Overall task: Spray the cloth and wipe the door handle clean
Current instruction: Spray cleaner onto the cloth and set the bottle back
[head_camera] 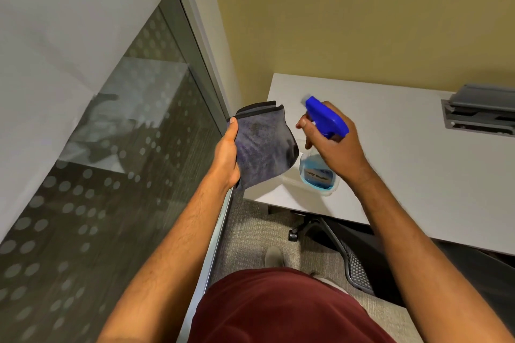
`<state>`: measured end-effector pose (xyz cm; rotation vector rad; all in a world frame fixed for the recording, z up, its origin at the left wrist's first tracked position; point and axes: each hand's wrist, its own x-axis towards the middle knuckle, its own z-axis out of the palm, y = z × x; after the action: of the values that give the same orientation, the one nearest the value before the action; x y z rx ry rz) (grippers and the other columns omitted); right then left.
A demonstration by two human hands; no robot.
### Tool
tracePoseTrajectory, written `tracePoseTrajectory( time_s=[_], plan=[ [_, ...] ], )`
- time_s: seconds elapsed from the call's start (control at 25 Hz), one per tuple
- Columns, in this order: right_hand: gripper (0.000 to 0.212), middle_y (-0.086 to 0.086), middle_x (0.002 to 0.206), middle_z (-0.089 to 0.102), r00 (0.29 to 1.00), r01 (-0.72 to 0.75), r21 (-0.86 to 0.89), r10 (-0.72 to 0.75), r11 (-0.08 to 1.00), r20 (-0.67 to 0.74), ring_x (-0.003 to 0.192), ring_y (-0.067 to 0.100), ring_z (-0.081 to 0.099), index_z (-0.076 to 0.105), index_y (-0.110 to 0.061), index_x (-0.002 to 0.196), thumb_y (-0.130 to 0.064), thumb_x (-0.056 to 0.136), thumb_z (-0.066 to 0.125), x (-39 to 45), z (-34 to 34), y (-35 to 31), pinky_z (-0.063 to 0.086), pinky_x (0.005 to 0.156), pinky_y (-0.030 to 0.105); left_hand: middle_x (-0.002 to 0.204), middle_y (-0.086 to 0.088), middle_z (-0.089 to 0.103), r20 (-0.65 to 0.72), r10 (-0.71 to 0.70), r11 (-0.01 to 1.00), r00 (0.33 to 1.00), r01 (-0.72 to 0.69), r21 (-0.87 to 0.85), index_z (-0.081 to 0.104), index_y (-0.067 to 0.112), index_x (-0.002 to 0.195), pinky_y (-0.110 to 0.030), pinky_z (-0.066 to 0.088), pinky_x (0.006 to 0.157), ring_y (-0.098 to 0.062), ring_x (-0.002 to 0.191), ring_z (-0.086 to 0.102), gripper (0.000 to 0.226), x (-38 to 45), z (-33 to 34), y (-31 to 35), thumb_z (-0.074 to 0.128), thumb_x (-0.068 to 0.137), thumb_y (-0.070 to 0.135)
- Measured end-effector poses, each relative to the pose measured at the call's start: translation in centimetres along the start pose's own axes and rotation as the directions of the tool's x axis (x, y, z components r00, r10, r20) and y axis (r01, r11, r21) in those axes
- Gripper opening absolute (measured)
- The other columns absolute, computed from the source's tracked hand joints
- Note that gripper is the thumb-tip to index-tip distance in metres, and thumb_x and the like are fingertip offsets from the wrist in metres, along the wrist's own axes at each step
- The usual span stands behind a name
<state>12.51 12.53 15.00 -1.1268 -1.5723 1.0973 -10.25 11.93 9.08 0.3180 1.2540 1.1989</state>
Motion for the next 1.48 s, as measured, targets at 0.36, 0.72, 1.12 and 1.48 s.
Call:
tracePoseTrajectory(
  time_s=[0.36, 0.72, 1.12, 1.48],
  plan=[
    [0.045, -0.001, 0.077, 0.064, 0.991, -0.071, -0.398, 0.111, 0.915, 0.079, 0.067, 0.022, 0.059, 0.067, -0.023, 0.103, -0.066, 0.09, 0.063, -1.3, 4.0, -1.0, 0.053, 0.066, 0.042, 0.121, -0.013, 0.079, 0.044, 0.064, 0.997, 0.997, -0.066, 0.048, 0.075, 0.013, 0.124, -0.044, 0.06, 0.099, -0.027, 0.115, 0.076, 0.056, -0.4, 1.1, 1.2, 0.046, 0.11, 0.059],
    [0.044, -0.007, 0.077, 0.06, 0.997, -0.062, -0.415, 0.071, 0.908, 0.006, 0.069, 0.018, 0.06, 0.064, -0.023, 0.102, -0.065, 0.091, 0.061, -1.1, 4.7, -0.8, 0.052, 0.064, 0.035, 0.124, -0.012, 0.078, 0.081, 0.114, 0.989, 0.99, -0.121, 0.084, 0.068, 0.012, 0.134, -0.046, 0.06, 0.102, -0.027, 0.118, 0.075, 0.056, 0.0, 1.2, 1.3, 0.045, 0.11, 0.057],
    [0.049, 0.006, 0.09, 0.07, 0.99, -0.135, -0.322, 0.116, 0.937, -0.078, 0.08, 0.027, 0.067, 0.069, -0.018, 0.111, -0.062, 0.093, 0.061, -0.1, 3.4, -0.2, 0.06, 0.071, 0.052, 0.128, -0.012, 0.077, 0.087, 0.115, 0.991, 0.99, -0.12, 0.051, 0.07, 0.013, 0.13, -0.047, 0.059, 0.104, -0.028, 0.121, 0.073, 0.054, -0.1, 0.8, 1.6, 0.041, 0.112, 0.055],
    [0.01, -0.013, 0.077, 0.066, 0.977, -0.203, -0.169, 0.188, 0.964, -0.101, 0.064, -0.007, 0.065, 0.058, -0.054, 0.094, -0.057, 0.092, 0.067, 1.0, 1.2, 0.9, 0.046, 0.05, 0.005, 0.132, -0.012, 0.075, 0.124, 0.086, 0.996, 0.989, -0.086, -0.008, 0.068, 0.013, 0.135, -0.04, 0.065, 0.088, -0.029, 0.121, 0.073, 0.058, 0.0, 0.3, 1.8, 0.041, 0.111, 0.058]
  ],
)
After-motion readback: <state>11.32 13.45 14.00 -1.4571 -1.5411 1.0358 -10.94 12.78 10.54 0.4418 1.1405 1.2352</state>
